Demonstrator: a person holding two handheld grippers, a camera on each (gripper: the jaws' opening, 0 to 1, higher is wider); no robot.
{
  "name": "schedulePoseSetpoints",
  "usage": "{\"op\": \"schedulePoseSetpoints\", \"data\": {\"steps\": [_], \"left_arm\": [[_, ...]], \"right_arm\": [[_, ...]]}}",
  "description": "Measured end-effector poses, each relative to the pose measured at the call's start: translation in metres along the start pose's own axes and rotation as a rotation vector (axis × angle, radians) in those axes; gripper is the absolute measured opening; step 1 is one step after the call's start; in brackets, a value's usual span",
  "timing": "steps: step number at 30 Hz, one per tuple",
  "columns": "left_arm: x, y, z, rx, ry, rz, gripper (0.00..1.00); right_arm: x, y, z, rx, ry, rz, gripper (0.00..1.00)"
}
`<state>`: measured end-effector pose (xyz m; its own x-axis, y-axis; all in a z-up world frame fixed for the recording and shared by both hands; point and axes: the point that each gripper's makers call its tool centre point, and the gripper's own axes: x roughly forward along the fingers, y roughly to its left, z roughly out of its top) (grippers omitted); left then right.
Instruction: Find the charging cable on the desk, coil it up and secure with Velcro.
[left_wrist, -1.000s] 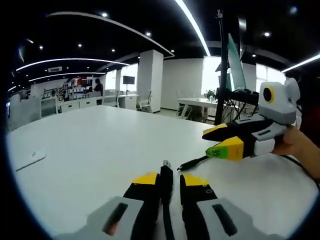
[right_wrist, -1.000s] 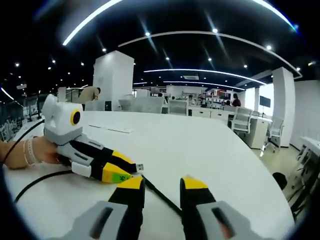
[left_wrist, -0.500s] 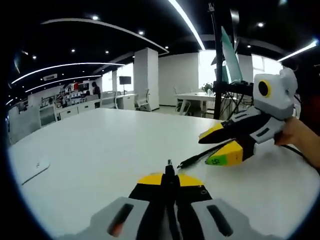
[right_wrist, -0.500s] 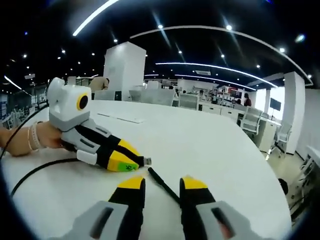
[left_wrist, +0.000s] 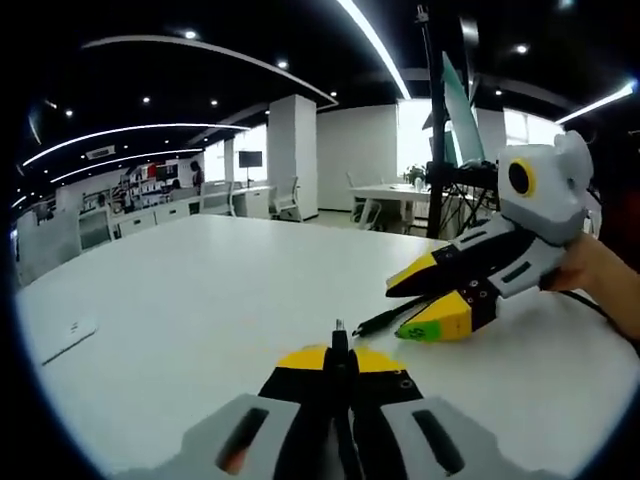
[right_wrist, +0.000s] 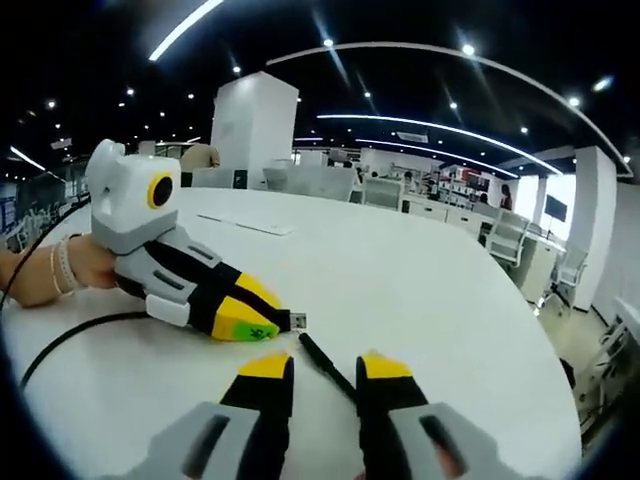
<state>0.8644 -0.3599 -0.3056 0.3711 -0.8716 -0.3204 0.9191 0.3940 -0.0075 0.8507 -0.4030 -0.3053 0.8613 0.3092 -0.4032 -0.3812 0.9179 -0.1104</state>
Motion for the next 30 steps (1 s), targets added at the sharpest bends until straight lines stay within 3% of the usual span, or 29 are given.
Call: {"op": "schedulePoseSetpoints", "data": {"steps": [2, 3, 7, 13, 22, 30], "left_arm": [[0.000, 0.000, 0.000, -0.007, 0.000, -0.001, 0.08], [0.000, 0.001, -0.001, -0.011, 0.000, -0.003, 0.08], [-0.001, 0.001, -0.001, -0.024, -0.006, -0.012, 0.08], [-0.002, 0.002, -0.001, -0.039, -0.014, -0.015, 0.08], [-0.003, 0.003, -0.001, -0.036, -0.011, -0.004, 0.08], [-0.003, 0.007, 0.000, -0.047, -0.009, 0.025, 0.08]], "right_arm": [[0.004, 0.002, -0.007, 0.025, 0.040, 0.014, 0.26], [0.006, -0.001, -0.002, 0.029, 0.015, 0.011, 0.26], [0.012, -0.007, -0.004, 0.072, 0.044, 0.017, 0.29], [0.010, -0.001, -0.004, 0.055, 0.051, 0.023, 0.22], [0.008, 0.008, -0.001, -0.054, 0.055, 0.041, 0.09], [0.005, 0.003, 0.006, -0.010, 0.023, 0.020, 0.06]]}}
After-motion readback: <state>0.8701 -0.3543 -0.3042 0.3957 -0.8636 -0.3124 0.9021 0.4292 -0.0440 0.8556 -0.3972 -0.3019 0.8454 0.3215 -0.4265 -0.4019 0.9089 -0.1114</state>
